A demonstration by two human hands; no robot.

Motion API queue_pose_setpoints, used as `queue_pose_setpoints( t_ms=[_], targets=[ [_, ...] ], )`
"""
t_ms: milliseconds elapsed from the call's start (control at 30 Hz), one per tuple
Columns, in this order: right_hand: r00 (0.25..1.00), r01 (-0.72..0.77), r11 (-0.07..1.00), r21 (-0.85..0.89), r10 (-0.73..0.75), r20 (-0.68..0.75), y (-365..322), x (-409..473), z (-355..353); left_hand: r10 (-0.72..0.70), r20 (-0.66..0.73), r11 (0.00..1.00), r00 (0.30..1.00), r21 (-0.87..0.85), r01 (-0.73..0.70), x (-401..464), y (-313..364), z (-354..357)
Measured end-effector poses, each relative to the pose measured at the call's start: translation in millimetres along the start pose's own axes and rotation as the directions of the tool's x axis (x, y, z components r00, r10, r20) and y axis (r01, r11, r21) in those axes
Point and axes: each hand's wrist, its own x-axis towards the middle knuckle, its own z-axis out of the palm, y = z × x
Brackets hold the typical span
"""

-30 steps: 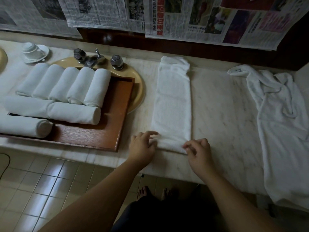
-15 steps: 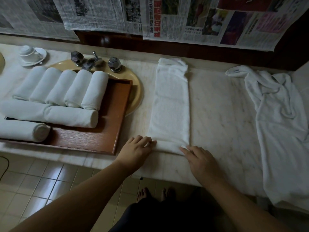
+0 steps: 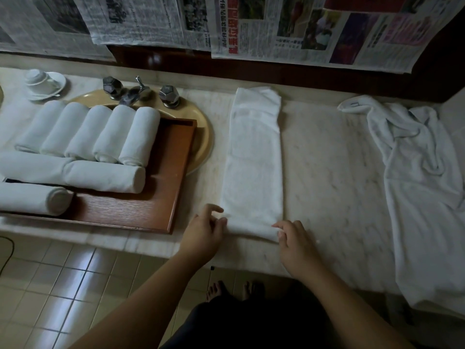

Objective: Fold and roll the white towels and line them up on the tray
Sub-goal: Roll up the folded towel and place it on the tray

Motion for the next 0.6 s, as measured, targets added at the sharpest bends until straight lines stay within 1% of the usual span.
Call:
queue_pose_setpoints(
  t_ms=[67, 133, 200, 233, 267, 300, 367, 400, 467, 533, 600],
  targets=[
    [0.997, -0.073, 0.997, -0.004, 0.073, 0.029, -5.0, 10.7, -2.4, 0.032, -0.013, 0.996, 0.999, 0.088, -0.031, 5.3, 4.8, 5.4],
    [0.994, -0.1, 0.995, 0.01, 0.1, 0.033, -7.5, 18.7, -4.8, 0.113, -0.026, 0.967, 0.993, 0.233, -0.104, 9.5, 5.6, 10.1],
    [0.995, -0.095, 0.995, -0.021, 0.096, 0.035, -8.7, 22.6, -8.7, 0.214, -0.045, 0.919, 0.976, 0.347, -0.186, 13.8, 5.0, 11.9],
    [0.997, -0.076, 0.996, -0.054, 0.078, 0.023, -9.7, 23.4, -10.9, 0.286, -0.04, 0.886, 0.957, 0.392, -0.249, 16.0, 3.9, 12.4],
    [1.0, -0.016, 0.993, -0.115, 0.016, -0.004, -11.5, 22.7, -12.6, 0.367, -0.026, 0.843, 0.93, 0.433, -0.321, 18.2, 1.3, 12.9],
    [0.995, 0.084, 0.979, -0.185, -0.092, -0.033, -14.1, 21.0, -13.7, 0.446, -0.009, 0.794, 0.895, 0.466, -0.391, 19.7, -1.4, 13.4],
    [0.949, 0.291, 0.915, -0.279, -0.312, -0.035, -12.5, 16.6, -9.5, 0.556, 0.029, 0.711, 0.831, 0.502, -0.493, 19.0, -6.2, 13.7],
    [0.923, 0.356, 0.884, -0.303, -0.383, -0.033, -8.3, 13.9, -6.1, 0.588, 0.051, 0.683, 0.808, 0.505, -0.529, 17.1, -7.5, 13.5],
    [0.895, 0.403, 0.864, -0.301, -0.441, -0.066, -1.8, 7.8, -2.4, 0.612, 0.094, 0.654, 0.786, 0.499, -0.569, 9.9, -8.9, 12.5],
    [0.895, 0.39, 0.878, -0.279, -0.432, -0.109, -0.3, 2.8, -1.3, 0.611, 0.128, 0.645, 0.781, 0.491, -0.585, 3.6, -10.4, 11.0],
    [0.9, 0.377, 0.887, -0.267, -0.419, -0.122, 1.2, 3.0, 0.3, 0.621, 0.137, 0.629, 0.771, 0.5, -0.595, 4.3, -14.4, 11.0]
  ],
)
